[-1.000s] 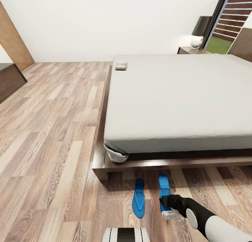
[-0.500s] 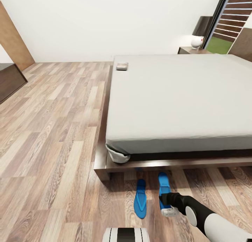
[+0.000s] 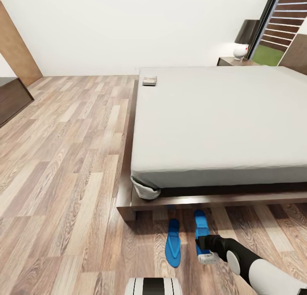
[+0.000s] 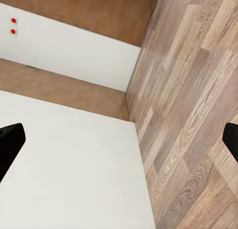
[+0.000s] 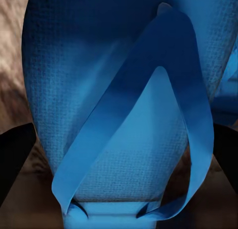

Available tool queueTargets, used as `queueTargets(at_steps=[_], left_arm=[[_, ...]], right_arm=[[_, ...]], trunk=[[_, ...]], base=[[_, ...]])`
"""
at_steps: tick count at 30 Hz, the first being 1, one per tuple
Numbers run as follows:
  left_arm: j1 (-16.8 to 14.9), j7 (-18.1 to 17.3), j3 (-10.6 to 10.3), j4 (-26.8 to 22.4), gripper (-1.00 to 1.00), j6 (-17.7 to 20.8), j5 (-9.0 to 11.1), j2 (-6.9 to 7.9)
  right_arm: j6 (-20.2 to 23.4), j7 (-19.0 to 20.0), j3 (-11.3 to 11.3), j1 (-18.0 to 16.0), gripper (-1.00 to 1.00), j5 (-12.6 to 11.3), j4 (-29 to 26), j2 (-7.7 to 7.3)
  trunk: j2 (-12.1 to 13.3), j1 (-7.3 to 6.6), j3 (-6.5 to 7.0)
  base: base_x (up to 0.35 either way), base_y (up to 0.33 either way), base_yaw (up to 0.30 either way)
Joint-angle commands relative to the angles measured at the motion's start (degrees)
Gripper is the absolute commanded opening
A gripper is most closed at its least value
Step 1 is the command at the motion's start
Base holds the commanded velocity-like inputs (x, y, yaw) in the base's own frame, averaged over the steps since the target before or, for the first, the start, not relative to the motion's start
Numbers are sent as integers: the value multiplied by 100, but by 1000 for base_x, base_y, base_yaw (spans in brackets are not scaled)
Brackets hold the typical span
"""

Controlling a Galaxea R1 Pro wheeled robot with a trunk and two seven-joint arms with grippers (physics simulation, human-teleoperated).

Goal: In the bedroom, move the book from the bed onto either nightstand, and place the two sandals side by side next to the bed.

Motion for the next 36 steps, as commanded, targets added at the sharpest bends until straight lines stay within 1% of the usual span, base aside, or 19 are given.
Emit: queueTargets(at_steps=[1, 11, 27, 31, 33, 36], left_arm=[[1, 10, -35, -7, 100, -28, 61, 2], [2, 10, -35, -1, 100, -28, 60, 2], [20, 7, -35, -2, 100, -35, 60, 2], [29, 9, -35, 0, 100, -43, 60, 2], [31, 9, -35, 1, 100, -44, 60, 2], [32, 4, -35, 0, 100, -45, 60, 0]], right_arm=[[-22, 25, 25, -16, -100, 9, 21, -5], [-22, 19, 25, -74, -100, 0, 174, 24], [-22, 16, 25, -78, -100, -1, 272, 45], [-22, 16, 26, -78, -100, -1, 274, 78], [-22, 16, 27, -78, -100, -1, 275, 93], [-22, 16, 31, -78, -100, -1, 275, 105]], trunk=[[-2, -1, -4], [-2, -1, -4], [-2, -1, -4], [-2, -1, -4], [-4, 4, -49], [-4, 4, -49]], base=[[1, 2, 0], [60, 15, 0], [4, 1, 0], [0, 0, 0], [0, 0, 0], [0, 0, 0]])
